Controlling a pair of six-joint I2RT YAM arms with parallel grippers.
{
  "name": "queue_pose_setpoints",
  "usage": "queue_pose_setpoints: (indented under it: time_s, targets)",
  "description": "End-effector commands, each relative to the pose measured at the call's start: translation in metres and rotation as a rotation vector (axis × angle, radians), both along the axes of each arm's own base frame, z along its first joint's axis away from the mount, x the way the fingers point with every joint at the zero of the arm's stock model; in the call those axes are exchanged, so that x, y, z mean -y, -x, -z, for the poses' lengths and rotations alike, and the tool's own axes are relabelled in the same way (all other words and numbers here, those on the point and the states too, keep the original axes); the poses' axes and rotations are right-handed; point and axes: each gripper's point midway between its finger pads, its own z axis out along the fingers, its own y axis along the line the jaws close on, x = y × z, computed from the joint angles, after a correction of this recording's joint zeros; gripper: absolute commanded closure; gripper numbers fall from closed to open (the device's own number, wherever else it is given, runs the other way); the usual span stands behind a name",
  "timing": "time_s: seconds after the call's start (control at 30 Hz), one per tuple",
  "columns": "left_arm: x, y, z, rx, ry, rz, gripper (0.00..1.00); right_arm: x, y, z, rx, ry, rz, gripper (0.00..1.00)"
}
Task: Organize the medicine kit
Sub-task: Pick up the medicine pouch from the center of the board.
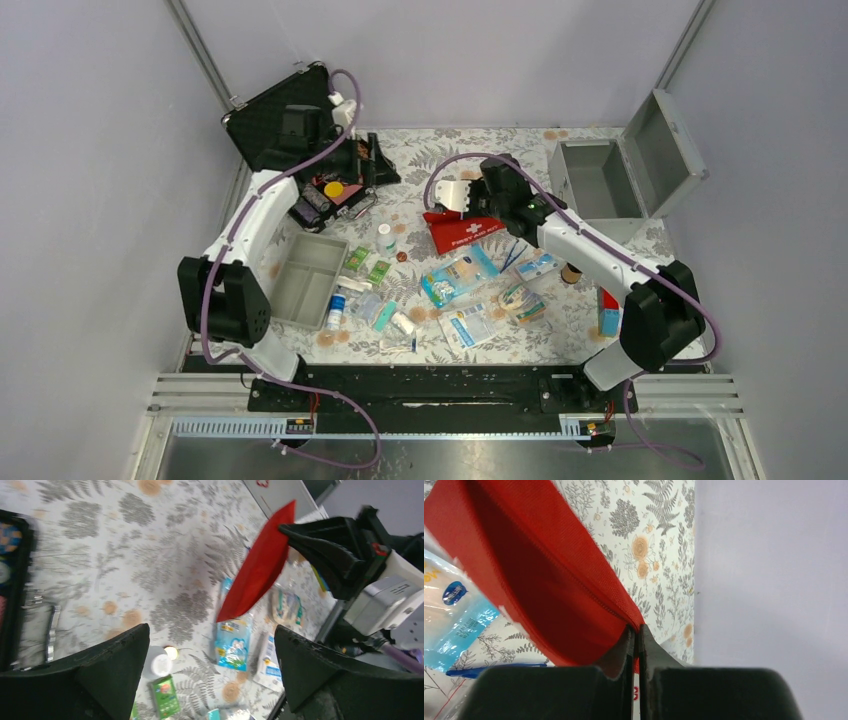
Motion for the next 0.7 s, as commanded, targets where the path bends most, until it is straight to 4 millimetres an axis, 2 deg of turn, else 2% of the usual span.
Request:
queue_pose_setpoints:
  time_s: [0.0,0.1,0.2,0.4,0.57,0.6,0.67]
  targets:
    - [0.044,0.024,-0.011,0.019,0.019,0.142,0.06,-0.027,-0.001,-0.017,0.064,-0.036,-0.124,1.00]
    - [0.066,0.033,0.001,0.008,-0.014,0.176,0.05,-0.037,0.003,-0.033,0.032,-0.102,-0.126,1.00]
    - [0.076,0.030,0.014,-0.042,-0.018,0.173,0.07,-0.048,0.011,-0.044,-0.021,-0.157,-0.146,1.00]
    - [0.091,0.020,0.021,-0.085,0.042,0.199,0.10,-0.062,0.037,-0.040,-0.134,-0.175,-0.225,1.00]
    - [0.108,0.029,0.026,-0.154,0.087,0.265,0.21,-0.069,0.035,-0.033,-0.122,-0.168,-0.213,1.00]
    - [0.110,0.031,0.028,-0.156,0.087,0.275,0.25,-0.070,0.035,-0.033,-0.124,-0.173,-0.212,1.00]
    - [0.114,0.035,0.033,-0.159,0.077,0.287,0.39,-0.072,0.034,-0.030,-0.132,-0.180,-0.209,1.00]
